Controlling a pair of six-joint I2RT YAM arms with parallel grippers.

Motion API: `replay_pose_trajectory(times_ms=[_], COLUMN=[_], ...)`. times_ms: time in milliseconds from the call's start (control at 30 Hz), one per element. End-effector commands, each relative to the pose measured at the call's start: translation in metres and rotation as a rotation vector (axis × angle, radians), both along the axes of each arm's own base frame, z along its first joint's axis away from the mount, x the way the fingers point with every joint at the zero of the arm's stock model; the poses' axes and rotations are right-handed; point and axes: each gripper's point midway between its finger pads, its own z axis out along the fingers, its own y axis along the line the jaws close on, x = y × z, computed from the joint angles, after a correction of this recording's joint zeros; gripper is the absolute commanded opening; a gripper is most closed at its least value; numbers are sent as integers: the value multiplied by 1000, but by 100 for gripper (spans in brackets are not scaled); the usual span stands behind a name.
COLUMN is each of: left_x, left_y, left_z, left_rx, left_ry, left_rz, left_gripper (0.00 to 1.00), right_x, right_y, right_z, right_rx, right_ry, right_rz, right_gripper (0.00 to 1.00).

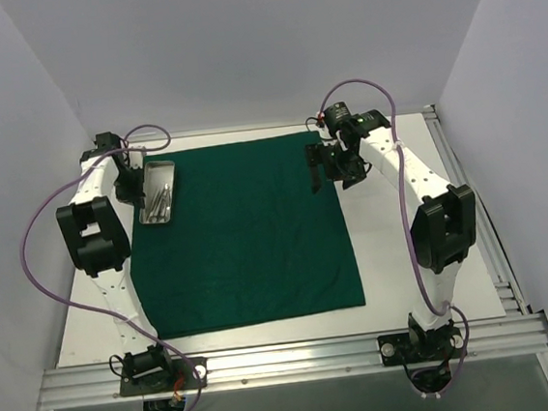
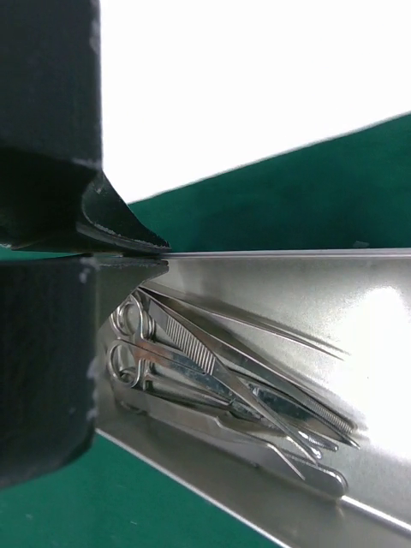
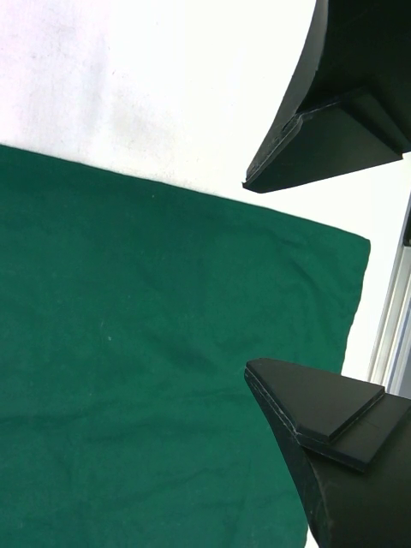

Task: Open and lay out the surgical kit
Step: Place the container in the surgical kit.

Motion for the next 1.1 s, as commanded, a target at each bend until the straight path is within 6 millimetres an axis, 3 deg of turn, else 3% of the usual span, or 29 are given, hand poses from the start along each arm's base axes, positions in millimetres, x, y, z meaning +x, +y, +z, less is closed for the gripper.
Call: replay_pose_trajectory(times_ms=[0, 233, 433, 600, 700, 900, 1067], left_x=[0, -5, -5, -6, -7, -8, -3], left_y=[8, 11, -3, 0, 3, 8, 10], left_z=[51, 42, 34, 24, 21, 18, 32], left_rx=[-18, -19, -7, 19, 39, 62, 75], left_ry=[-120, -95, -77, -47, -36, -17, -62], left_rz=[-4, 4, -23, -6, 5, 23, 30], left_gripper=[2, 2, 2, 4, 16, 20, 33], right_x=[-4, -3, -5, -6, -7, -7, -7], right_y=[1, 3, 2, 2, 1, 1, 1], right_z=[0, -1, 0, -1, 0, -1, 0], right_rx=[10, 15, 14, 14, 13, 12, 15], right_ry=[30, 31, 31, 31, 30, 32, 29], right_rz=[8, 18, 16, 15, 14, 14, 15], right_gripper=[81, 81, 81, 81, 81, 81, 81])
